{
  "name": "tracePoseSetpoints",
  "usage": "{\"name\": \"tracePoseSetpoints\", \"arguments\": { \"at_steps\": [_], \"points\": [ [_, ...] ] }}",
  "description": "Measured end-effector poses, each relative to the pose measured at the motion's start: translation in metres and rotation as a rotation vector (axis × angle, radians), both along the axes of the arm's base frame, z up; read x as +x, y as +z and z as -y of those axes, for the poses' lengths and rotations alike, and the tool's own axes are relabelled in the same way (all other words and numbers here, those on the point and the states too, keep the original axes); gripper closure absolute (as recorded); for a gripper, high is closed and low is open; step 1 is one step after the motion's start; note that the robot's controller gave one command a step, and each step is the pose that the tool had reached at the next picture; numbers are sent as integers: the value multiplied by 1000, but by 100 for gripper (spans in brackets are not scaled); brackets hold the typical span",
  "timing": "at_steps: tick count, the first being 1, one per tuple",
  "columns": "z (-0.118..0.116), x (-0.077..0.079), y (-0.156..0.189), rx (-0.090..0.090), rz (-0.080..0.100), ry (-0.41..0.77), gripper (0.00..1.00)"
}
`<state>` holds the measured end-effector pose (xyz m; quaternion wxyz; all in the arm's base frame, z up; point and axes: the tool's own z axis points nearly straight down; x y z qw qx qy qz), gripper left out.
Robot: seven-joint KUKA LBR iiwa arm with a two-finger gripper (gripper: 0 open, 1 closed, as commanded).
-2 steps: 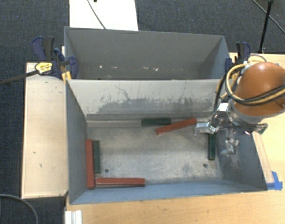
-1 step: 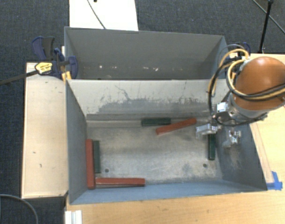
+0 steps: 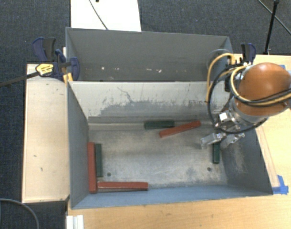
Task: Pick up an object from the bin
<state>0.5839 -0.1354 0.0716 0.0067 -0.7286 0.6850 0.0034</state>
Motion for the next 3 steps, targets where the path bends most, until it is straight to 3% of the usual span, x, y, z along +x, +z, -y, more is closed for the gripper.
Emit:
{"name": "tracePoseSetpoints", "arguments": {
  "at_steps": [1, 2, 3],
  "points": [
    [4, -7, -1, 4, 4, 316, 0],
    [6, -5, 4, 0, 6, 309, 100],
    [-3, -4, 15, -1, 4, 313, 100]
  ]
}}
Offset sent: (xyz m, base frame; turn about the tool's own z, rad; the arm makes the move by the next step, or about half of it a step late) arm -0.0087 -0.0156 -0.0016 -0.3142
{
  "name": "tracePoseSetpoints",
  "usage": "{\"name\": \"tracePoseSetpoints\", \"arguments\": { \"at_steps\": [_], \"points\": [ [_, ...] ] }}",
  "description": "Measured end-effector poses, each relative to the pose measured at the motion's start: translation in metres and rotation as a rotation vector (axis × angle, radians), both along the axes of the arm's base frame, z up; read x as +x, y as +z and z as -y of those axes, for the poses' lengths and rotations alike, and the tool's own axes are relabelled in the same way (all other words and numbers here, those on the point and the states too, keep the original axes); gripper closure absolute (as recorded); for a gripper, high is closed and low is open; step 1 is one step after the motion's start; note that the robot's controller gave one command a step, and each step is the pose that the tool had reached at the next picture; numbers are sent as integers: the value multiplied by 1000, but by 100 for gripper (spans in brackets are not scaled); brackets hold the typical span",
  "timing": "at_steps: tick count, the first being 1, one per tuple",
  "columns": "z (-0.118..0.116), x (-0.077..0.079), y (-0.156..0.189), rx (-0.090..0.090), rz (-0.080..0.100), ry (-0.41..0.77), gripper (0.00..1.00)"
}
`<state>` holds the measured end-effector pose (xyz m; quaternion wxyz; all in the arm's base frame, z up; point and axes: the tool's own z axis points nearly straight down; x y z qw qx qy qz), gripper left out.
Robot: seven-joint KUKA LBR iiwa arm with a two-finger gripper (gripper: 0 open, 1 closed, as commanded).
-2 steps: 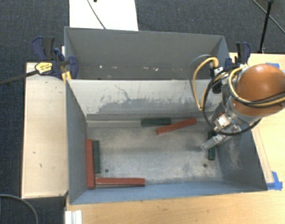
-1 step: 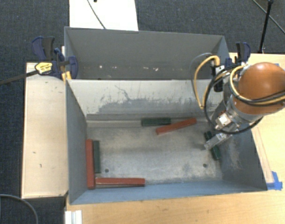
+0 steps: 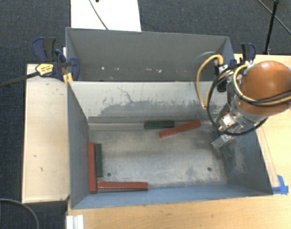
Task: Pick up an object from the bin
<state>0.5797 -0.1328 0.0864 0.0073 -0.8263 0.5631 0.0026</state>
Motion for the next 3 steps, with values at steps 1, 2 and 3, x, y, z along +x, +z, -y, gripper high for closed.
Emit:
{"name": "tracePoseSetpoints", "arguments": {
  "at_steps": [1, 2, 3],
  "points": [
    [-2, 1, 11, -11, 2, 2, 100],
    [-2, 2, 39, -13, 1, -2, 100],
    [-3, 4, 108, -15, 4, -7, 100]
  ]
}}
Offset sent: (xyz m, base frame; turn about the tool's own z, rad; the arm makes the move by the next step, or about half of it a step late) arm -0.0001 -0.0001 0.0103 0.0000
